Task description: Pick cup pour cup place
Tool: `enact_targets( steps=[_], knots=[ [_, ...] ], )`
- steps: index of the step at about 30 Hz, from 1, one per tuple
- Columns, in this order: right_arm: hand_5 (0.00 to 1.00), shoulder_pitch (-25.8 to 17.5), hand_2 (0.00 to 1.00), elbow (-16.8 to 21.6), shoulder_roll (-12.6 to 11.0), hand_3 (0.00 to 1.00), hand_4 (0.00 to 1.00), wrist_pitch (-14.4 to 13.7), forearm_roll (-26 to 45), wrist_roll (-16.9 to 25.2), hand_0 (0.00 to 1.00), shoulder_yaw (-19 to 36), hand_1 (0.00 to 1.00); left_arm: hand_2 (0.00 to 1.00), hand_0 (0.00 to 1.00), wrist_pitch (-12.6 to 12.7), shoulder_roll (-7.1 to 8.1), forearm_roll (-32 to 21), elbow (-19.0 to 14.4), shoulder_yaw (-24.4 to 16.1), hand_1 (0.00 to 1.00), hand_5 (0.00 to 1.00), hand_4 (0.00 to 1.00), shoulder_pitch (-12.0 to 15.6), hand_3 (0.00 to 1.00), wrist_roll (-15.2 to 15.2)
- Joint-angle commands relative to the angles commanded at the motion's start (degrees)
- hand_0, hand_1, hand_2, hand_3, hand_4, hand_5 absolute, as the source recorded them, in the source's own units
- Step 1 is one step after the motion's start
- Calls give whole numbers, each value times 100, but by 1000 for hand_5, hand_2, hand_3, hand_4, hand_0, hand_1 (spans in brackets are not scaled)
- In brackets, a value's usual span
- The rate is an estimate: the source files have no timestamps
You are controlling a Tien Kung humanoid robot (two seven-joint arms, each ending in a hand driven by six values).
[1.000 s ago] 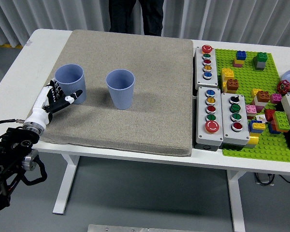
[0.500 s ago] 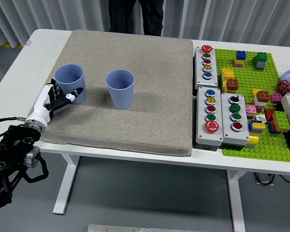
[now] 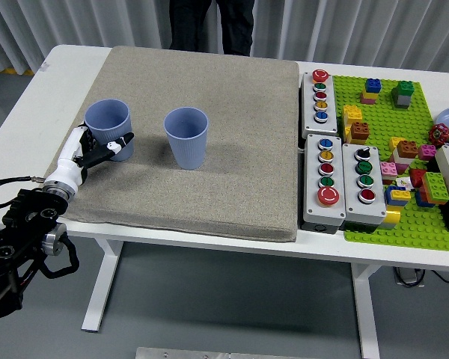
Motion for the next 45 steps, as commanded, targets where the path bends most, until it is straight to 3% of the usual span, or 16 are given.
enact_targets(
  steps=[9, 10, 15, 16, 21, 22, 27, 28, 33, 34, 45],
  knots=[
    [526, -2, 675, 0, 0, 637, 199, 4, -6, -1, 718, -4, 677, 998, 991, 91, -20, 43, -13, 10, 951, 293, 914, 5, 998, 7],
    [528, 2, 676, 0, -1, 637, 199, 5, -17, -2, 718, 2, 677, 986, 922, 114, -26, 76, -24, 10, 880, 292, 910, 8, 998, 9],
    [528, 16, 676, 0, -1, 637, 199, 8, -23, -6, 718, 5, 677, 986, 922, 169, -33, 174, -56, 31, 880, 292, 910, 1, 998, 13],
    [527, 19, 676, 0, -2, 637, 199, 8, -23, -5, 718, 1, 677, 873, 786, 176, -40, 167, -46, 30, 750, 294, 911, 0, 894, 6],
    [527, 22, 676, 0, -1, 637, 199, 10, -18, -4, 718, 1, 677, 873, 786, 229, -51, 131, -13, 59, 750, 294, 911, 6, 894, -22],
    [526, 23, 676, 0, -1, 637, 198, 11, -23, -5, 718, 3, 677, 755, 615, 247, -54, 123, -10, 67, 638, 271, 898, 6, 708, -29],
    [526, 25, 676, 0, -2, 637, 198, 18, -42, -8, 718, 9, 677, 755, 615, 475, -77, 6, 15, 106, 638, 271, 898, 0, 708, -118],
    [520, 25, 676, 0, -2, 637, 196, 19, -45, -8, 718, 9, 677, 630, 569, 510, -82, -12, 16, 107, 563, 213, 852, 3, 588, -134],
    [520, 17, 676, 0, 0, 637, 196, 23, -68, -13, 718, 20, 677, 630, 569, 724, -130, -111, 3, 117, 563, 213, 852, 45, 588, -262],
    [515, 16, 676, 0, 0, 636, 193, 24, -73, -14, 718, 22, 678, 537, 544, 742, -138, -124, 4, 116, 510, 210, 850, 50, 533, -275],
    [510, 5, 676, 0, -4, 636, 190, 36, -112, -22, 718, 30, 677, 534, 537, 830, -163, -101, -87, 84, 501, 219, 853, 124, 524, -325]
  ],
)
